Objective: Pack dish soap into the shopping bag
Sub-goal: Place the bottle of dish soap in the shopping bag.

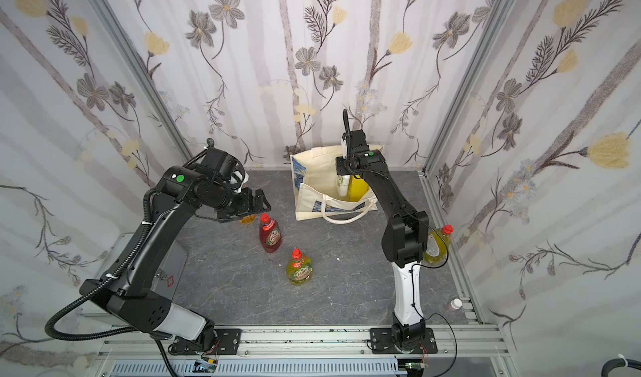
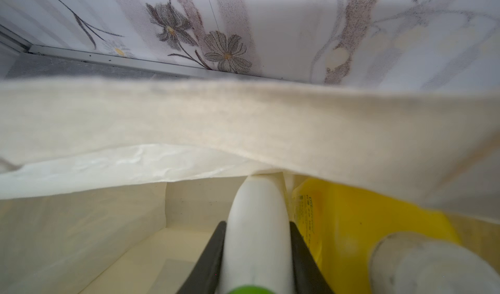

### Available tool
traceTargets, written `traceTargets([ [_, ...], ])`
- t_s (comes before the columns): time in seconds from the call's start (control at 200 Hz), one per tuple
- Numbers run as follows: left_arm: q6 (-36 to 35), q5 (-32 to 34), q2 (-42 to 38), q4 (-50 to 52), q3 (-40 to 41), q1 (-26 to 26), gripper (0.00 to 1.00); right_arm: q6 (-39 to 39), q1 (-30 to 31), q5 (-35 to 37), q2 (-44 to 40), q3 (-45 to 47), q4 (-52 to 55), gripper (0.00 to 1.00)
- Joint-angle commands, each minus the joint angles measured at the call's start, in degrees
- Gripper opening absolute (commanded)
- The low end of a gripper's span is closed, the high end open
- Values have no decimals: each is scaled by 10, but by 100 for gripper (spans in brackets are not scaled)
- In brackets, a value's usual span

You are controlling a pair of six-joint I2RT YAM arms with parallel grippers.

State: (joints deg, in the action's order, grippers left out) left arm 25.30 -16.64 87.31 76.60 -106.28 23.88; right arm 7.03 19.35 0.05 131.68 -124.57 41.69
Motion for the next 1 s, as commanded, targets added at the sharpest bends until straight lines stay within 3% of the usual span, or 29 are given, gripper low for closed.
traceTargets([
  [0.0,-1,-2,8,10,-9,-1,100,-12,4,13,5,-8,-65,20],
  [0.994,8,-14,44,8,-40,-9,100,-26,0,23,57,-6,-28,26],
])
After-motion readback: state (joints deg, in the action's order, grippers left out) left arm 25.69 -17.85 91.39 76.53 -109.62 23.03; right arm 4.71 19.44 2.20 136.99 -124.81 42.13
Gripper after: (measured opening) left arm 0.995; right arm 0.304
